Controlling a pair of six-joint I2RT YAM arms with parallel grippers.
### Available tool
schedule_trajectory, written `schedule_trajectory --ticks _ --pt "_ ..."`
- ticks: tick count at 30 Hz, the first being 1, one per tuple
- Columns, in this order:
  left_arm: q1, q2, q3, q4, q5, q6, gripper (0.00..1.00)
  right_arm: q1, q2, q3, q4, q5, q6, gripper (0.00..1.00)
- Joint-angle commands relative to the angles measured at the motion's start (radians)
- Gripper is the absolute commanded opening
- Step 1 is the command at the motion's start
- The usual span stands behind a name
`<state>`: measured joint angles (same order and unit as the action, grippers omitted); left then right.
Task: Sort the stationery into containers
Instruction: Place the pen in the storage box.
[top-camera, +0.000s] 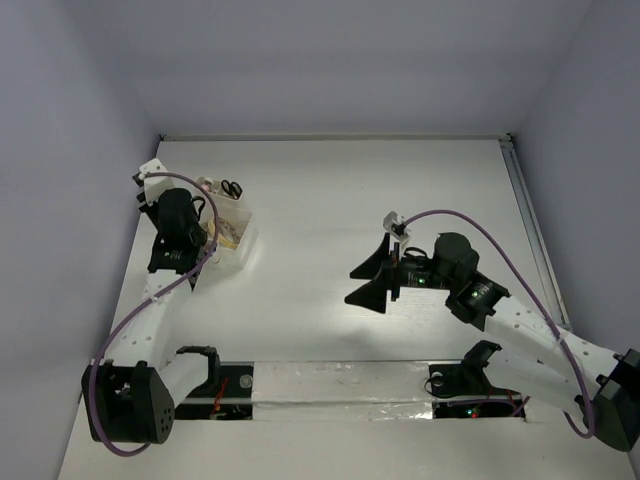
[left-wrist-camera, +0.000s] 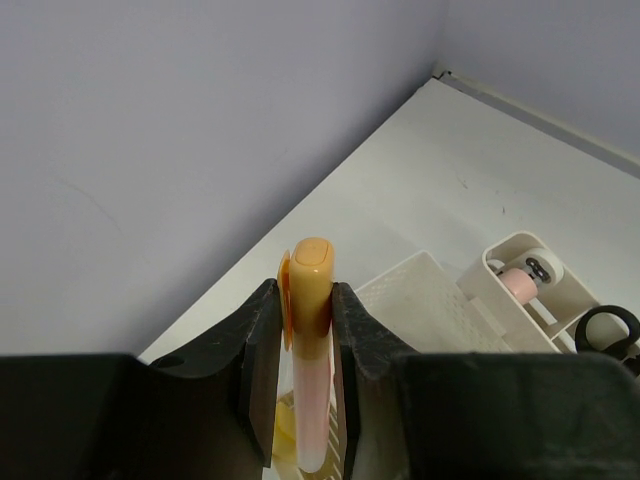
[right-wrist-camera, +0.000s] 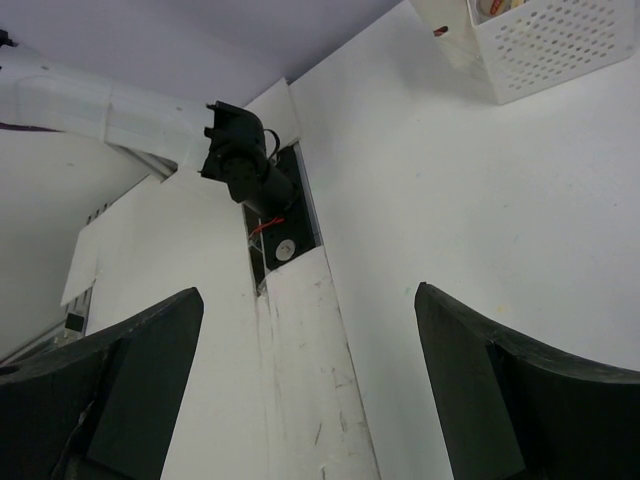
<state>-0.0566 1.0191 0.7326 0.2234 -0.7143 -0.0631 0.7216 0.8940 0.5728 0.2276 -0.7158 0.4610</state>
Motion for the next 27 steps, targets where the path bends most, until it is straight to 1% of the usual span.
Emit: schedule_trajectory --ticks 1,5,6,12,13,14,16,17,20,22,24,25,26,27 --pt "0.008 0.024 -0.004 0.073 0.016 0.005 0.00 0.009 -0.017 -0.008 0.050 -0.011 -0.008 0.92" --pt "0.008 0.027 -0.028 0.065 0.024 -0.059 0.00 0.009 -0.027 -0.010 0.049 0.004 -0.013 0.92" --pt "-0.008 0.029 -0.036 0.068 0.016 -0.070 0.00 0.009 -0.029 -0.010 0.049 0.003 -0.013 0.92" --pt "-0.060 0.038 -0.045 0.051 -0.062 -0.061 0.00 0.009 -0.047 -0.010 0.033 0.018 -0.021 0.92" --pt "-0.069 0.035 -0.045 0.048 -0.065 -0.069 0.02 0.009 -0.056 -0.010 0.030 0.019 -0.022 0.92" --pt "-0.069 0.027 -0.045 0.045 -0.079 -0.073 0.11 0.009 -0.059 -0.011 0.030 0.024 -0.022 0.92" --pt "-0.081 0.016 -0.047 0.037 -0.106 -0.083 0.18 0.009 -0.064 -0.011 0.027 0.029 -0.024 0.92" --pt "-0.091 0.007 -0.048 0.036 -0.115 -0.092 0.24 0.009 -0.067 -0.013 0.026 0.033 -0.022 0.92" --pt "-0.091 -0.002 -0.053 0.030 -0.137 -0.098 0.32 0.009 -0.078 -0.011 0.016 0.047 -0.028 0.92" --pt "-0.091 -0.004 -0.055 0.030 -0.137 -0.095 0.33 0.009 -0.082 -0.010 0.012 0.052 -0.030 0.92" --pt "-0.091 -0.002 -0.052 0.027 -0.140 -0.096 0.38 0.009 -0.086 -0.011 0.009 0.058 -0.033 0.92" --pt "-0.091 -0.002 -0.050 0.027 -0.142 -0.096 0.41 0.009 -0.086 -0.010 0.006 0.059 -0.035 0.92" --pt "-0.091 -0.004 -0.047 0.025 -0.142 -0.096 0.50 0.009 -0.086 -0.010 0.004 0.065 -0.035 0.92" --pt "-0.091 -0.008 -0.039 0.021 -0.140 -0.101 0.56 0.009 -0.086 -0.008 0.003 0.068 -0.038 0.92"
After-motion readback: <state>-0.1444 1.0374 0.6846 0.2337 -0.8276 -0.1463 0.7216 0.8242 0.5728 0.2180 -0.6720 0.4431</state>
